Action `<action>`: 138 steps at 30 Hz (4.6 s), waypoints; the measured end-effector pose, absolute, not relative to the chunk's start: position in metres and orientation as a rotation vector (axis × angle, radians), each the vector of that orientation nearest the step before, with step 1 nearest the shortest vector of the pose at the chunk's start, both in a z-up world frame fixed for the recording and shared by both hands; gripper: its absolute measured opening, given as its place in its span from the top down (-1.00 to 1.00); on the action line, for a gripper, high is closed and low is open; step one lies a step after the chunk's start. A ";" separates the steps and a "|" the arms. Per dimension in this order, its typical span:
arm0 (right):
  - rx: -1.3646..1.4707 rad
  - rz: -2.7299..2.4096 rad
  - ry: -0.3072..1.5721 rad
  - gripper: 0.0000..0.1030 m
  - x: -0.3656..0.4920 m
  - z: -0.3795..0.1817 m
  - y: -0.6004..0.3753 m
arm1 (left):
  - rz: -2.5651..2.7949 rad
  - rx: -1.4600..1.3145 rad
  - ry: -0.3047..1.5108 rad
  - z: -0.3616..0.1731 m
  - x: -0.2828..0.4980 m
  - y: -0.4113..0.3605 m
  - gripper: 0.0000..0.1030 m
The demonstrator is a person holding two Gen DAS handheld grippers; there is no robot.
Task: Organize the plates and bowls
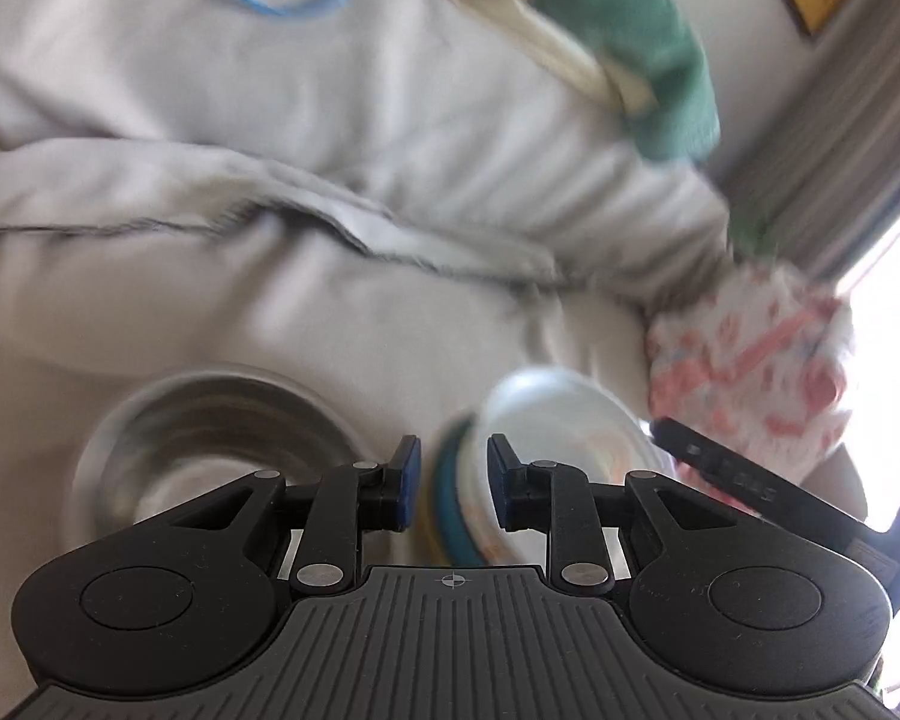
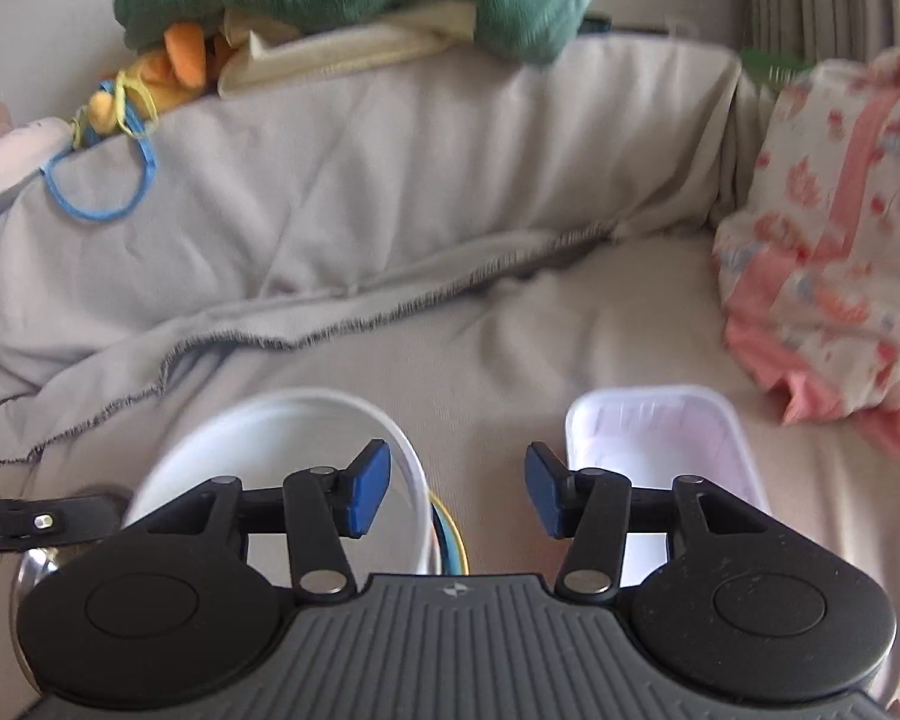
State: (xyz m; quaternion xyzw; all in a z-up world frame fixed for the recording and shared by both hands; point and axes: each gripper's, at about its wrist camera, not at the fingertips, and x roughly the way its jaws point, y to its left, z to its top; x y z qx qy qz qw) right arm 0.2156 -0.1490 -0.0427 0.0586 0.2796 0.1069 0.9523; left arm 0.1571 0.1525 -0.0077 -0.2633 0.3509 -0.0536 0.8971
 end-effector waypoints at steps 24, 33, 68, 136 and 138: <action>0.269 0.348 1.002 -0.08 0.150 -0.092 -0.030 | 0.166 -0.691 0.855 -0.092 0.127 0.254 0.34; 0.342 0.345 1.103 -0.08 0.179 -0.122 -0.011 | 0.105 -0.743 0.886 -0.105 0.136 0.256 0.49; 0.175 0.378 0.569 -0.40 0.188 -0.026 -0.147 | -0.100 -0.643 0.619 0.000 0.145 0.162 0.48; 0.316 0.647 0.976 -0.23 0.272 -0.139 -0.163 | 0.040 -0.532 1.039 -0.080 0.209 0.064 0.37; 0.293 0.626 0.975 -0.25 0.264 -0.136 -0.158 | 0.039 -0.538 1.036 -0.079 0.199 0.066 0.37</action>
